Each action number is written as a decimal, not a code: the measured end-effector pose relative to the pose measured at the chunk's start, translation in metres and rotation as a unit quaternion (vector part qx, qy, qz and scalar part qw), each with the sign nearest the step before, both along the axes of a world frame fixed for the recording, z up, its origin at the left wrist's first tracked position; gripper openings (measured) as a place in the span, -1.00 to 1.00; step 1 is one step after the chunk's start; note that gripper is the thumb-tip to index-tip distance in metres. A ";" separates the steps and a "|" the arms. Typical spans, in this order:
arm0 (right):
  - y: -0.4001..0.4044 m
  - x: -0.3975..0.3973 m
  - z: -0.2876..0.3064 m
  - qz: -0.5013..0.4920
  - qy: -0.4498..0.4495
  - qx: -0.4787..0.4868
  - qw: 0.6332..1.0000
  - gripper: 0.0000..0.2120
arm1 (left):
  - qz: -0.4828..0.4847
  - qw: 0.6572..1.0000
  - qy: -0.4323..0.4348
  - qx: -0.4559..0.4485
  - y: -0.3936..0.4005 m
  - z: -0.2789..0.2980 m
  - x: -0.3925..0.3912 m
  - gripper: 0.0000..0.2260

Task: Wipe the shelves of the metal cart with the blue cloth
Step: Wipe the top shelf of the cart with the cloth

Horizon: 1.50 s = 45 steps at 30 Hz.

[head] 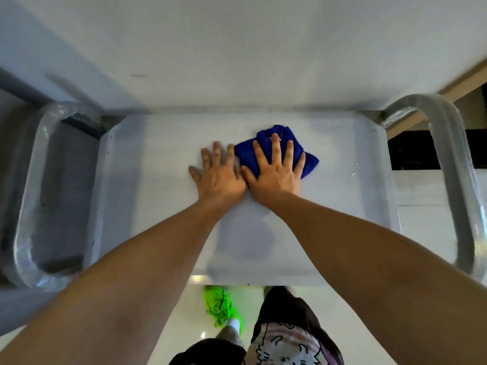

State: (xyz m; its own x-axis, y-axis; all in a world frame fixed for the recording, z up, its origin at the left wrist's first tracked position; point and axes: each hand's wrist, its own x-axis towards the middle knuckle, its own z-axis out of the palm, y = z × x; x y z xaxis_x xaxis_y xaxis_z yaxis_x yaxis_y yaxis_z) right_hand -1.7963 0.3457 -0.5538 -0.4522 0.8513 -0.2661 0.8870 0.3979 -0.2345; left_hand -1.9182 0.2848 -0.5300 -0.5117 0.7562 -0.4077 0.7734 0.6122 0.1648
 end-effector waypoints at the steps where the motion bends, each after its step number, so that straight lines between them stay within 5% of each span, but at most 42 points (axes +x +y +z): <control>1: 0.011 -0.005 0.001 0.003 0.000 0.000 1.000 -0.30 | -0.002 1.000 -0.002 0.008 0.001 -0.001 0.003 -0.40; 15: 0.031 -0.002 0.009 0.037 -0.012 -0.010 0.999 -0.28 | -0.036 0.999 0.014 0.023 -0.041 0.006 0.033 -0.39; 28: -0.120 0.089 0.013 -0.062 -0.020 -0.038 0.997 -0.29 | -0.052 0.996 -0.033 -0.057 -0.068 0.022 0.045 -0.38; 33: -0.181 0.122 0.017 -0.108 -0.034 -0.040 0.993 -0.30 | 0.022 0.994 -0.040 -0.095 -0.052 0.034 0.069 -0.39; 45: -0.148 0.145 0.010 -0.104 -0.019 -0.023 0.994 -0.31 | -0.068 0.996 -0.042 0.027 0.001 0.026 0.121 -0.41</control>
State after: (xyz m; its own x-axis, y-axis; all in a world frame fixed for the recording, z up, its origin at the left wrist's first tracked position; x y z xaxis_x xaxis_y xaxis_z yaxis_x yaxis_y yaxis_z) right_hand -1.6510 0.1981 -0.5437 -0.2563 0.9119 -0.3205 0.9577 0.1946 -0.2120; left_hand -1.7968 0.2859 -0.5044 -0.3687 0.8380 -0.4022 0.8309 0.4911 0.2615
